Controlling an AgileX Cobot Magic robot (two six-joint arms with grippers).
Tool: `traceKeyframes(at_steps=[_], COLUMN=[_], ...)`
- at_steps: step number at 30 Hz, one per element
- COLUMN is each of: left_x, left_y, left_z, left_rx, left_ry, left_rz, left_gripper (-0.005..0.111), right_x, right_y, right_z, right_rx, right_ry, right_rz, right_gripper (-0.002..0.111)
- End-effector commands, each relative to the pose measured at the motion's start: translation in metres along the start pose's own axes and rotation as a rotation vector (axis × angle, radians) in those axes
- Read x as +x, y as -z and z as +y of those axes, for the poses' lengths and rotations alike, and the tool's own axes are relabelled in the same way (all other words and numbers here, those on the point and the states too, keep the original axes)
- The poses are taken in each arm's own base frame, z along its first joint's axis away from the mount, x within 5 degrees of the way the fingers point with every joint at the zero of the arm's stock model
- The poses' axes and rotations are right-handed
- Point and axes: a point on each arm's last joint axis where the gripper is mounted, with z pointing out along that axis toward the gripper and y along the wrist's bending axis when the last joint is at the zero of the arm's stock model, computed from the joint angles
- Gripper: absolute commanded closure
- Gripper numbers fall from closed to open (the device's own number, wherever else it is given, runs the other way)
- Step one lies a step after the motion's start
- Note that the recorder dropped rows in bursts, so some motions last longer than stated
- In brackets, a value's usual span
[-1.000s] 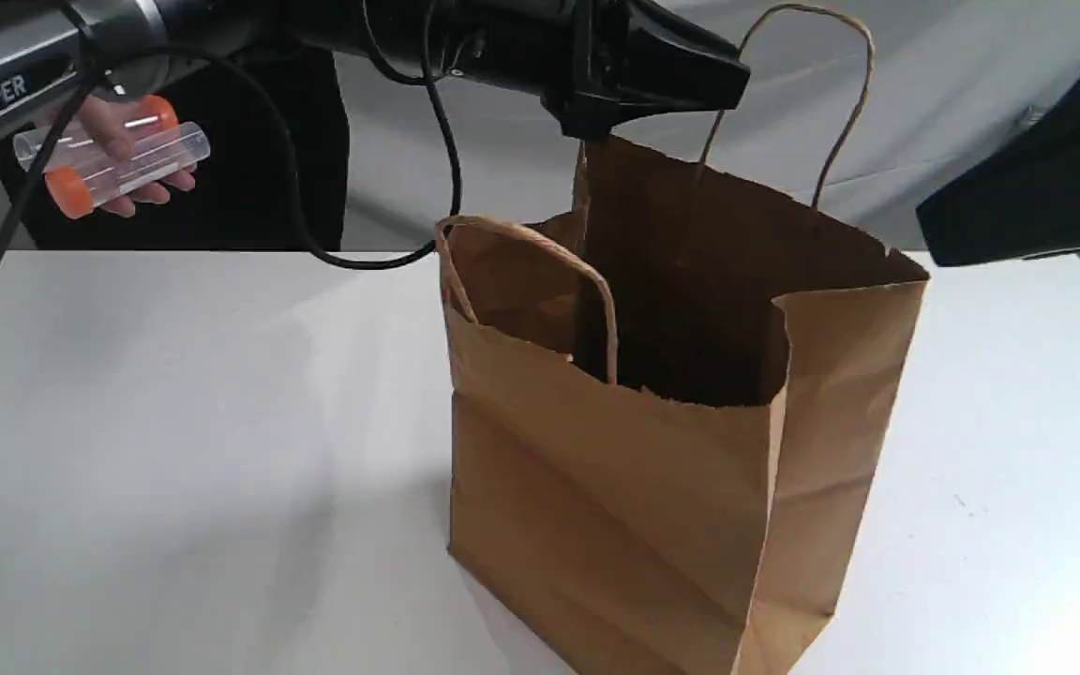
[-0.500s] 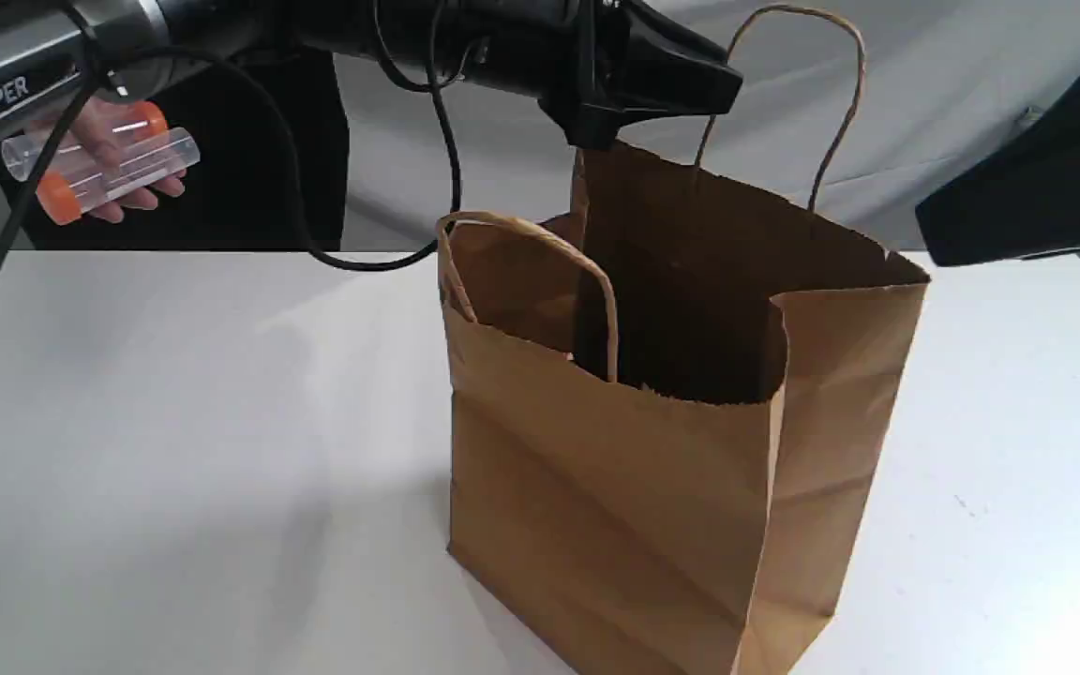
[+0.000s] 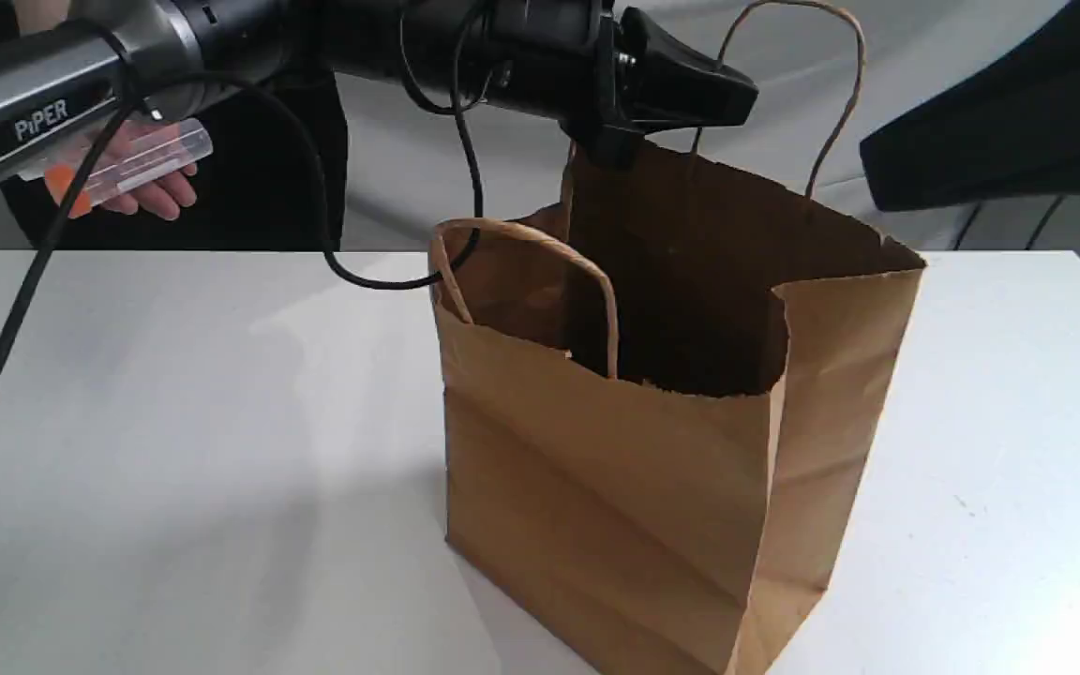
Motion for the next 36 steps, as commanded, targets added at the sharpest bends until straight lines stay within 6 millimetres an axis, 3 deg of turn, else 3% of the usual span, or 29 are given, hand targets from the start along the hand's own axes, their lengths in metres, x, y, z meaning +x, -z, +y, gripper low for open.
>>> traceKeyframes(at_steps=[1, 9, 22, 29, 36], left_x=[-0.004, -0.004, -0.004, -0.004, -0.003], left_y=[0.008, 0.012, 0.012, 0.012, 0.014], left_z=[0.002, 0.003, 0.003, 0.004, 0.006], left_rx=[0.01, 0.022, 0.019, 0.013, 0.0], left_ry=[0.033, 0.046, 0.064, 0.064, 0.066], left_rz=[-0.027, -0.037, -0.037, -0.037, -0.035], left_gripper=[0.107, 0.107, 0.107, 0.107, 0.107], right_x=[0.001, 0.004, 0.001, 0.004, 0.004], right_y=[-0.006, -0.033, -0.104, -0.115, -0.113], right_z=[0.012, 0.034, 0.024, 0.016, 0.017], right_rx=[-0.02, 0.054, 0.08, 0.093, 0.107], right_ry=[0.154, 0.465, 0.595, 0.606, 0.577], right_rz=[0.043, 0.158, 0.257, 0.313, 0.312], right_gripper=[0.062, 0.062, 0.062, 0.062, 0.062])
